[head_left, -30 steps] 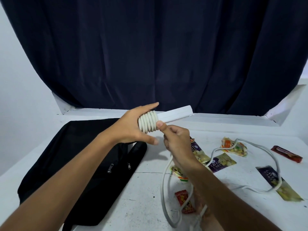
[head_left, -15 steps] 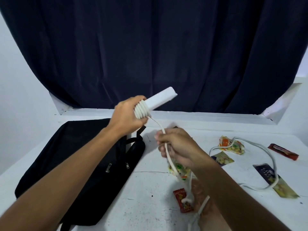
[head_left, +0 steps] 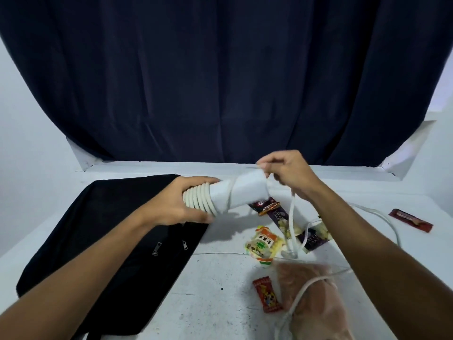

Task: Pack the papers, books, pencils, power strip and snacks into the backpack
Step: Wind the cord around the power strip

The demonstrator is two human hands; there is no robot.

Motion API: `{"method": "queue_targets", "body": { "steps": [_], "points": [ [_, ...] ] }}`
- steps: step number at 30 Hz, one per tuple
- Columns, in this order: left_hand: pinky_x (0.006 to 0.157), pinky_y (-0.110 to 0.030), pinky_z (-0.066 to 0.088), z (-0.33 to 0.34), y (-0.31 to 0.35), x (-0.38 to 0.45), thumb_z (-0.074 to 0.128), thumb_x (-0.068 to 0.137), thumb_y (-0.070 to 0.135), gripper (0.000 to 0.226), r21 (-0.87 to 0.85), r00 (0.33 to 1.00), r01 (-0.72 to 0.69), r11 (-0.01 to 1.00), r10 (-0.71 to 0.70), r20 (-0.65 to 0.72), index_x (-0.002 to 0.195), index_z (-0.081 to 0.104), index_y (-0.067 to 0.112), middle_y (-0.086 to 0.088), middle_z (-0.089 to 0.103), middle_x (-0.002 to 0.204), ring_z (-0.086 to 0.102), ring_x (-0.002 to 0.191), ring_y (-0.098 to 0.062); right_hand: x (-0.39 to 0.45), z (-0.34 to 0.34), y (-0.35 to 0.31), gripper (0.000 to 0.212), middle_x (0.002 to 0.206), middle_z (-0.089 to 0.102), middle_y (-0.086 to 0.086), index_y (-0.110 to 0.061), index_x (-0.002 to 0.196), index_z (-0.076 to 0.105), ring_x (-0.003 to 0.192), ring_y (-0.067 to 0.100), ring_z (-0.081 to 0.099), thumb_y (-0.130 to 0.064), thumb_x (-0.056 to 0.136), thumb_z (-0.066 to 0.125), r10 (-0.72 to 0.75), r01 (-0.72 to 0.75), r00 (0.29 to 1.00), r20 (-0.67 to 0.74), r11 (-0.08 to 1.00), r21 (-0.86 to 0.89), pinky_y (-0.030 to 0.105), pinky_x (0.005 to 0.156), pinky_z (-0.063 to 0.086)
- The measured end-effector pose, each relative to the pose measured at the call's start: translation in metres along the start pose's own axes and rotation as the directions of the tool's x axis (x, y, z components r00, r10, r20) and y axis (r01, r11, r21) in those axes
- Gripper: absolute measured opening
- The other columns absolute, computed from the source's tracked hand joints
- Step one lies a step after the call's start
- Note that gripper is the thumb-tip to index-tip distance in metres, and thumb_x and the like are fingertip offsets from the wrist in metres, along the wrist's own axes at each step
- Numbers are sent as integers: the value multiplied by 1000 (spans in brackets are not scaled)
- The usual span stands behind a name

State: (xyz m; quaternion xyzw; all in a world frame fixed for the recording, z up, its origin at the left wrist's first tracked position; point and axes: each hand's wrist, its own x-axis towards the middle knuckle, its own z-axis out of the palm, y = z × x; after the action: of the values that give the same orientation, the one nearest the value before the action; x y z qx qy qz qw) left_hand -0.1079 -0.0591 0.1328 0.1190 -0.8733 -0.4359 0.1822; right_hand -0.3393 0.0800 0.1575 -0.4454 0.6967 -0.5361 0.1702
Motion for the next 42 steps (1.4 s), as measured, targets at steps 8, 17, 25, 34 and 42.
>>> {"method": "queue_targets", "body": {
  "steps": [8,17,25,34,42],
  "points": [
    [75,-29,56,3,0,10,78,60,2,86,-362,971,27,932,-110,-211,135,52,35,7,61,126,63,105,-16,-46,61,5,29,108,72,2,-11,117,69,96,9,64,-19,90,60,-103,165,964,246,954,-250,28,91,50],
    [52,-25,47,1,5,11,76,70,-6,69,-287,986,31,958,-77,-151,131,56,20,-12,63,98,63,72,-16,-58,72,-16,22,91,69,4,-4,105,69,89,21,64,-8,92,53,11,-17,998,-60,996,-87,32,84,51],
    [66,-55,54,10,-2,4,76,68,0,62,-369,982,31,929,-96,-160,126,60,17,-25,62,106,61,81,-36,-71,87,-18,20,69,54,11,9,88,60,64,19,45,-7,86,48,47,-32,994,96,987,-155,35,60,39],
    [69,-21,47,5,-17,15,87,66,14,56,178,855,189,966,-73,-513,112,55,22,6,60,95,57,82,-13,-70,69,-18,17,71,67,12,-7,91,64,45,11,56,-3,88,48,162,-110,946,282,975,-194,27,46,48],
    [93,-31,44,-4,-27,11,85,64,29,69,557,993,122,822,-95,-77,125,55,33,13,61,115,56,107,-13,-47,35,-27,16,93,72,-2,-21,94,74,90,21,63,-19,89,58,-235,233,969,75,775,-588,36,81,51]
  ]
}}
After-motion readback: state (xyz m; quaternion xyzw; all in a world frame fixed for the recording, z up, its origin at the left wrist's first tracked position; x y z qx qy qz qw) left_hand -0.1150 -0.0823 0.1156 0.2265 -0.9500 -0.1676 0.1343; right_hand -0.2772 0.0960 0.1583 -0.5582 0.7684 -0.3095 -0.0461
